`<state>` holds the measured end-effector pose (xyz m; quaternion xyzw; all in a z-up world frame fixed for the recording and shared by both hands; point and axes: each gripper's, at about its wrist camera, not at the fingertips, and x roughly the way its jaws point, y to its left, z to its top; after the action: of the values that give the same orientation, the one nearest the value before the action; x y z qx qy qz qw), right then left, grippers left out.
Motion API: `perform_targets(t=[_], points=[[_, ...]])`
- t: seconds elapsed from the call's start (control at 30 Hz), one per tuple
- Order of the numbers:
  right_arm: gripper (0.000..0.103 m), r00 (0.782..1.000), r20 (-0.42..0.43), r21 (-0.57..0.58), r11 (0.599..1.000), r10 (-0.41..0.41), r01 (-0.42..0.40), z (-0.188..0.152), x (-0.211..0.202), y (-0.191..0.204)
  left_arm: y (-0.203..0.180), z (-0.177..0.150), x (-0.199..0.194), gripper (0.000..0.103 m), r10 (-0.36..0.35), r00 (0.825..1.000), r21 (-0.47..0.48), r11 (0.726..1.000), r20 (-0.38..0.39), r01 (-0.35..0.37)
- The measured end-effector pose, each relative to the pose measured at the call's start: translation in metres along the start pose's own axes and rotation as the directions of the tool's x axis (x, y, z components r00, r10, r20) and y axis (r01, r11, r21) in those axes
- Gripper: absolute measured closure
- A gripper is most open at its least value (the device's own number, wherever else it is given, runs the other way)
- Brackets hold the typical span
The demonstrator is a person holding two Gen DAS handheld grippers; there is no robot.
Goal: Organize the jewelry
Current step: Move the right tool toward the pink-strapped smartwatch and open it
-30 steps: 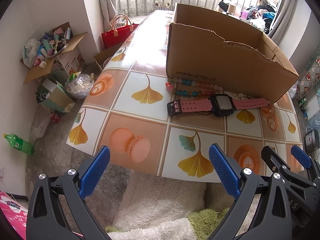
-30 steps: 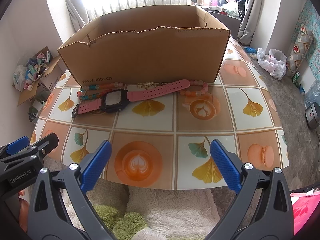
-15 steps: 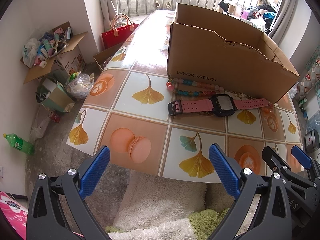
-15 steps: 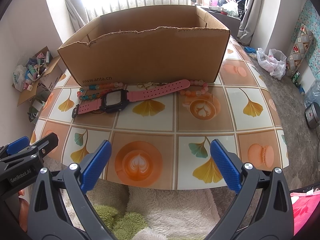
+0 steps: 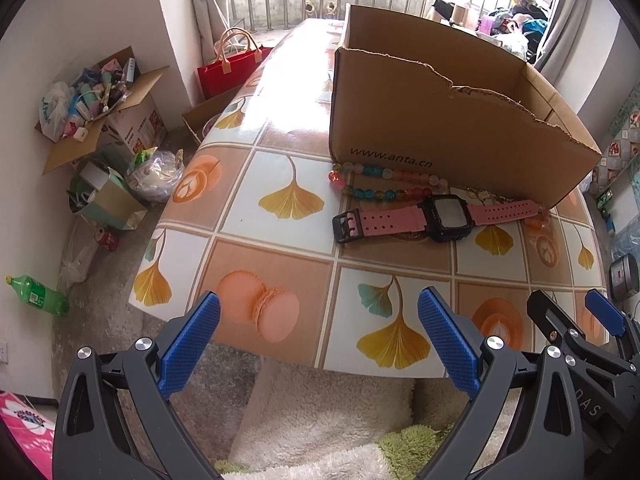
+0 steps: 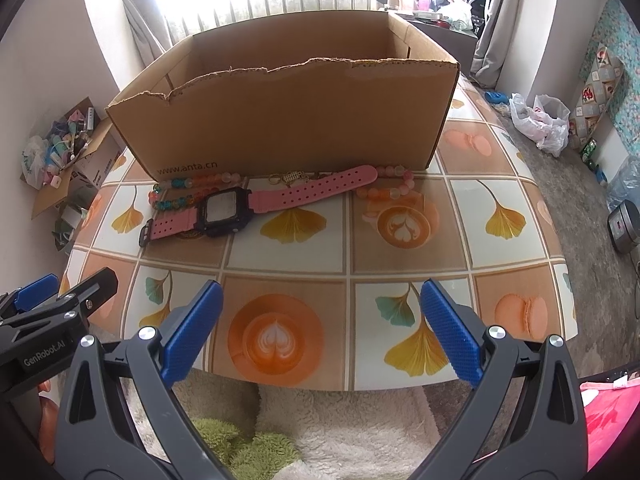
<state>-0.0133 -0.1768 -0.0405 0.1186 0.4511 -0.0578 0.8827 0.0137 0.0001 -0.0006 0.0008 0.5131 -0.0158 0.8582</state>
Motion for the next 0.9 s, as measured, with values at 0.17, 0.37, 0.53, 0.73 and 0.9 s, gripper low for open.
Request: perform_targets(t=[0.17,0.37,0.53,0.73,0.9], points=[[0.007,1.000,-0.006,0.006,1.000,-0.011,0.011,0.005,0.003,0.000,0.000,0.007,0.009,0.007,-0.003,1.000,0.013,1.000,-0.012,0.003],[0.007,0.999,-0.042,0.014,1.000,-0.027,0.028,0.010,0.016,-0.004,0.001,0.013,0.030,0.007,0.007,0.999,0.048,0.999,-0.041,-0.005],[0.007,0.996,-0.084,0.000,1.000,-0.020,0.020,0.012,0.033,-0.008,0.001,0.015,0.046,0.007,0.019,0.999,0.110,0.994,-0.042,-0.014],[0.007,0.993,-0.115,-0.052,0.999,-0.015,0.009,0.014,0.050,-0.010,0.007,0.012,0.063,0.007,0.011,0.997,0.150,0.989,-0.072,0.000],[0.007,0.993,-0.115,-0.084,0.996,-0.011,0.002,0.018,0.059,-0.013,0.014,0.008,0.067,0.007,-0.015,0.997,0.184,0.983,-0.073,0.028]])
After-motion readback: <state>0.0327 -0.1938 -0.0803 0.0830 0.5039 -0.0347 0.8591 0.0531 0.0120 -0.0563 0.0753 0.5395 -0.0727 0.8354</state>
